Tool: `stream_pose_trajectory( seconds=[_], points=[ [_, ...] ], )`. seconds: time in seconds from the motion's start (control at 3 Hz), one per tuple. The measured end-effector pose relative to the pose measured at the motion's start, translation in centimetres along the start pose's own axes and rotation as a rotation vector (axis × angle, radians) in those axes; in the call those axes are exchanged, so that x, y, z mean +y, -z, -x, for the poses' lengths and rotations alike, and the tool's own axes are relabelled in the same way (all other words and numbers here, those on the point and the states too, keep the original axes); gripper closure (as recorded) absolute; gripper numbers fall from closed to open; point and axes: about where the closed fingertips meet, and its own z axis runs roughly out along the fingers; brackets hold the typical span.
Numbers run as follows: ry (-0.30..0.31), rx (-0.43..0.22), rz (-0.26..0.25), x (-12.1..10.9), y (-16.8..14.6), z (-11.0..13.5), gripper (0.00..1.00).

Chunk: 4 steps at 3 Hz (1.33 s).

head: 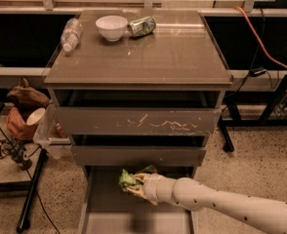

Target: Pick green rice chip bag from bottom drawer and place on counter

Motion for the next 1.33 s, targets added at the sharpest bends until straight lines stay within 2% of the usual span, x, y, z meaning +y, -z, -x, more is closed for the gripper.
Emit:
stream_pose_trajectory(
  seconds=[0.33,0.67,1.0,1.33],
  points=[
    [0.000,0.000,0.000,0.0,0.0,0.0,1.00],
    [0.013,-0.029,-0.020,-0.2,0.8,1.9,1.00],
    [0.041,-0.059,-0.041,0.7,1.9,7.5,1.00],
    [0.097,-0.052,-0.045,3.0,3.1,13.9,1.00]
  ],
)
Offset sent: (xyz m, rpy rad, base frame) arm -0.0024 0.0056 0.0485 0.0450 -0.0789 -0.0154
